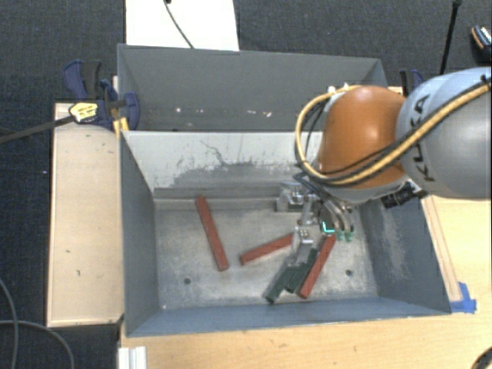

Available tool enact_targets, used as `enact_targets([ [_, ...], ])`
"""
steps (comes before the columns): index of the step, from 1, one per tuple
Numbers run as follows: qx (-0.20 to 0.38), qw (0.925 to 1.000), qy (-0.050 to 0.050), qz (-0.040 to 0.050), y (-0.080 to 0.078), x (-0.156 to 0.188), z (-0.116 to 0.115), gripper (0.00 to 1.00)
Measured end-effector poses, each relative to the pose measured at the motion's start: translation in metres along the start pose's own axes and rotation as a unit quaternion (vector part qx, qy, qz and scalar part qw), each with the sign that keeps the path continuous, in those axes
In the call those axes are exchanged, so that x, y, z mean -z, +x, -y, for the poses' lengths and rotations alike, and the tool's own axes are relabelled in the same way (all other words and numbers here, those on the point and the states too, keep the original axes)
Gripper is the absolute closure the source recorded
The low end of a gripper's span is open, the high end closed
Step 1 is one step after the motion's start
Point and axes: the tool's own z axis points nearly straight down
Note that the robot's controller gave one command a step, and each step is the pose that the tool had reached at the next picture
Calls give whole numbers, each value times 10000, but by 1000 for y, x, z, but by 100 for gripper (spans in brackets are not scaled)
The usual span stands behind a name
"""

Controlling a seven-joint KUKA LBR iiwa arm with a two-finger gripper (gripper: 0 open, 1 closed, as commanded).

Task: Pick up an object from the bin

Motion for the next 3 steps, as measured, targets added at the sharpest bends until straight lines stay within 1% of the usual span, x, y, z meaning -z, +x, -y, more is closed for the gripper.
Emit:
enact_targets([
  [1, 423, 9991, 0, 13, -11, -107, 2, 0],
  [2, 404, 9992, -1, 36, -12, -103, 2, 100],
  [3, 657, 9978, 2, 48, 1, 49, -2, 100],
])
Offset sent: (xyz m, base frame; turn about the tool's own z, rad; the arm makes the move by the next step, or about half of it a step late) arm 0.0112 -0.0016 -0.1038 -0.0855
